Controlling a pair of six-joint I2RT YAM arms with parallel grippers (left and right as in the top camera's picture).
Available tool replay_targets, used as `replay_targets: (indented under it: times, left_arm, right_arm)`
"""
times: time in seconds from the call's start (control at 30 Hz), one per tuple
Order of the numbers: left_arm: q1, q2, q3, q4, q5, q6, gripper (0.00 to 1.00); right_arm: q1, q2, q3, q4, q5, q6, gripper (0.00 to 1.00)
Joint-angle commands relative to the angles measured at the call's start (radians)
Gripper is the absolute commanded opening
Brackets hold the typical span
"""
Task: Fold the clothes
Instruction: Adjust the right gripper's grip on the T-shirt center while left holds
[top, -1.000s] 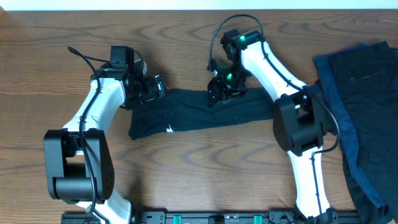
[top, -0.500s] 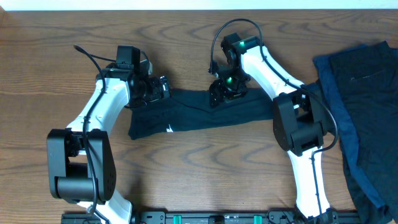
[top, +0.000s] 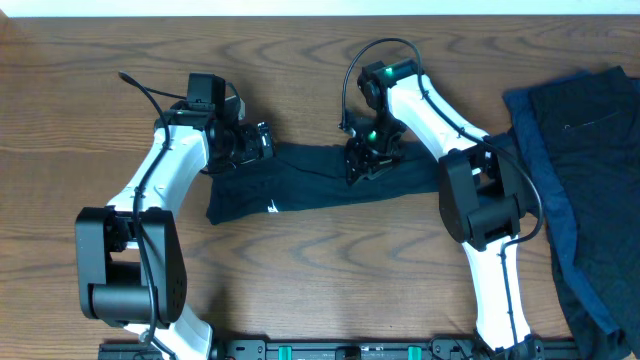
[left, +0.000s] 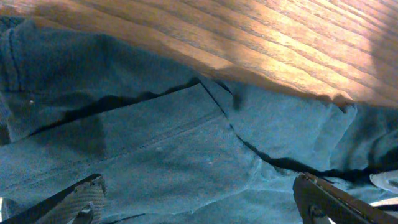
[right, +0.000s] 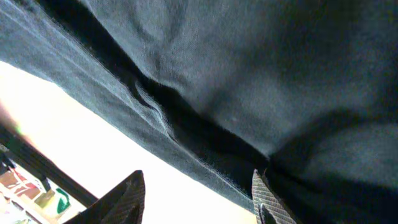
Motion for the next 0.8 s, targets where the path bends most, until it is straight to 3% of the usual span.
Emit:
replay_targets:
  times: [0.0,0.63,0.77]
  left_arm:
    - [0.002,0.013,-0.005,-0.003,-0.013,0.006,0.97]
    - [0.002,0.013,-0.005,-0.002,-0.013,0.010,0.98]
    - [0.002,0.013,-0.005,0.003,-0.013,0.010,0.98]
  right_arm:
    - [0.004,0.006,-0.008,-0.008,-0.004,-0.023,0.52]
    - [0.019,0.006,-0.089,-0.070,-0.010,-0.031,0.45]
    - [0.019,-0.007,-0.048,-0.059,-0.111,-0.061,0.45]
